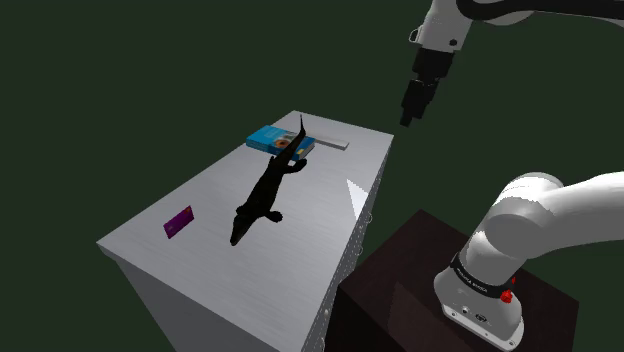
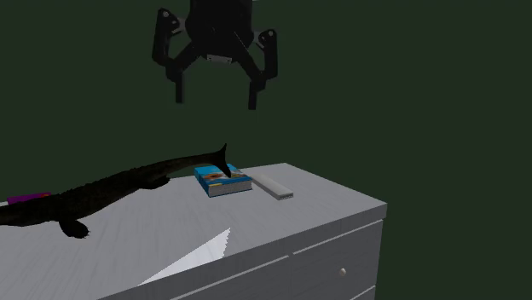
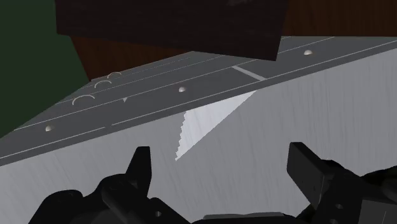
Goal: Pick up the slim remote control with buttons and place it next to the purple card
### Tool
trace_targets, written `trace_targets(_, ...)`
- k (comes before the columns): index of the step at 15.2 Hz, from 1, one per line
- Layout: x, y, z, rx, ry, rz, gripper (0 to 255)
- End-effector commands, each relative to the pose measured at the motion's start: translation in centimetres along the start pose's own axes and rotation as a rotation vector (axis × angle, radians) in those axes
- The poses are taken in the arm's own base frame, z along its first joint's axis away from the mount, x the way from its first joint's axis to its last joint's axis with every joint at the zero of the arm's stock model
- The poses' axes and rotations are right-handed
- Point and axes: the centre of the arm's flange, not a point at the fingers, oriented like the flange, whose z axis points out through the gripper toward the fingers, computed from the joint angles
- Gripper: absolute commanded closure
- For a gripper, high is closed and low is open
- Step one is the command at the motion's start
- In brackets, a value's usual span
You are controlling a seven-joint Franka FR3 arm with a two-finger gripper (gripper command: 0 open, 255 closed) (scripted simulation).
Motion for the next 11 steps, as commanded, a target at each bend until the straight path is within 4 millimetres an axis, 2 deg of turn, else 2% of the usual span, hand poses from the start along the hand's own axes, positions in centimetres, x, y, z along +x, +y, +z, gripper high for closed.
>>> trace_targets(1, 0.0, 0.0, 0.0, 0.000, 0.000, 0.000, 0)
trace_targets(11, 10.5, 5.1, 6.0, -0.019, -0.004, -0.021, 0)
